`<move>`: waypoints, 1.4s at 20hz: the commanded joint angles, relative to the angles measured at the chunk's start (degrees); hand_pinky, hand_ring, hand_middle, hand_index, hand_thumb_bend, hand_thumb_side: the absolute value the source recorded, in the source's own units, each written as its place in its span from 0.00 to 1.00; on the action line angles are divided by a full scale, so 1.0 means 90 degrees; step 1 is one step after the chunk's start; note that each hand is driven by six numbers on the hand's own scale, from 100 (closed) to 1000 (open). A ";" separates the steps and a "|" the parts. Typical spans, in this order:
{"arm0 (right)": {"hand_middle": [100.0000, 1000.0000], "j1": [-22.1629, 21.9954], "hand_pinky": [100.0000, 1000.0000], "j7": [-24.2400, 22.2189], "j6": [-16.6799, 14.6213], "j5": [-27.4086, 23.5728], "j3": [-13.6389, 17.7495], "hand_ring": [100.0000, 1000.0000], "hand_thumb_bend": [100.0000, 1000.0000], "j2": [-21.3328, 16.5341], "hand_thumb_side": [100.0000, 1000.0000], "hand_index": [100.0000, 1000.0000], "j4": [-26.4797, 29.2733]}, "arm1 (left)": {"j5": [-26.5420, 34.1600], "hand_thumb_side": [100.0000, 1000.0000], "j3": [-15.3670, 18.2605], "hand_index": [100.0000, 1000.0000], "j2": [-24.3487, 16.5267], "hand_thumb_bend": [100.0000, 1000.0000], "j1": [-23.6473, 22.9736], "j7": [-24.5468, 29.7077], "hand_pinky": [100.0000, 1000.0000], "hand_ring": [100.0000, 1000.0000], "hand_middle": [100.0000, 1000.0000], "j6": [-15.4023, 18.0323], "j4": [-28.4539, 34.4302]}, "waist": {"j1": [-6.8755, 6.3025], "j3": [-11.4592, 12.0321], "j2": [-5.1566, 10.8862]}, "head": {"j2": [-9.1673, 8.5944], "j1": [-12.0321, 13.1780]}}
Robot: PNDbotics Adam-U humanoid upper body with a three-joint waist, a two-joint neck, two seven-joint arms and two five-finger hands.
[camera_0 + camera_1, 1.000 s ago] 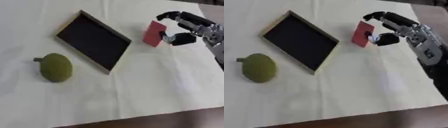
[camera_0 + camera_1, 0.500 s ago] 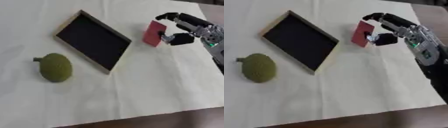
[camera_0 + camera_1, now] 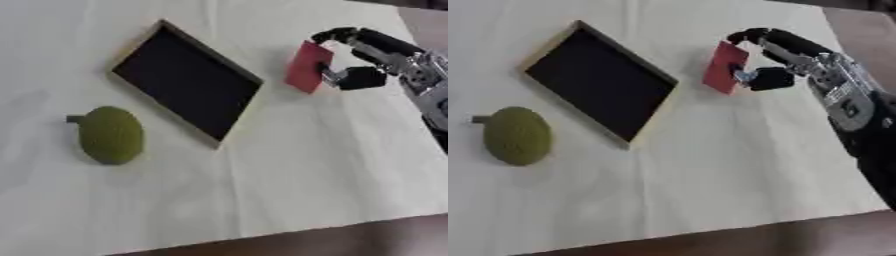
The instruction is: Pick up objects on the table and place them in the box.
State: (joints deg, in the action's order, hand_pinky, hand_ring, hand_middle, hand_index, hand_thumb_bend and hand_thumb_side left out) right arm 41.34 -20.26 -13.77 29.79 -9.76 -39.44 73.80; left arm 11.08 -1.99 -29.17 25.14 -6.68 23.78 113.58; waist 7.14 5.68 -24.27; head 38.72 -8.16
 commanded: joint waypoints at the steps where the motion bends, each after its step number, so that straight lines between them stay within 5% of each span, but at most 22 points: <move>1: 0.82 0.0076 1.00 -0.0079 -0.0088 0.0026 0.0132 1.00 0.00 -0.0118 0.61 0.95 -0.0011 | 0.0009 0.63 0.0014 0.80 -0.0060 0.00 0.0051 0.0012 0.73 0.76 0.72 -0.0013 0.0112 | -0.0041 -0.0010 0.0114 | -0.0065 -0.0011; 13: 0.82 0.0083 1.00 -0.0409 -0.0139 -0.0074 0.0199 1.00 0.00 -0.0041 0.70 0.96 -0.0130 | 0.0008 0.62 0.0008 0.80 -0.0044 0.00 0.0051 0.0026 0.74 0.76 0.72 -0.0030 0.0112 | -0.0041 -0.0009 0.0094 | -0.0079 -0.0013; 28: 0.80 0.0082 1.00 -0.0115 -0.0244 0.0469 0.0155 1.00 0.00 0.0165 0.70 0.98 -0.0234 | 0.0005 0.62 0.0012 0.80 -0.0019 0.00 0.0062 0.0026 0.74 0.77 0.72 -0.0045 0.0112 | -0.0042 -0.0001 0.0075 | -0.0090 -0.0014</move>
State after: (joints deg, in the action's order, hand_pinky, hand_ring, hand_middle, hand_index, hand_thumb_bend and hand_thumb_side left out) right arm 41.64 -21.44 -15.83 32.85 -8.22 -37.24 72.08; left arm 11.09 -1.99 -28.70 25.15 -6.41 23.45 113.58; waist 7.14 5.61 -24.51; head 38.67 -8.18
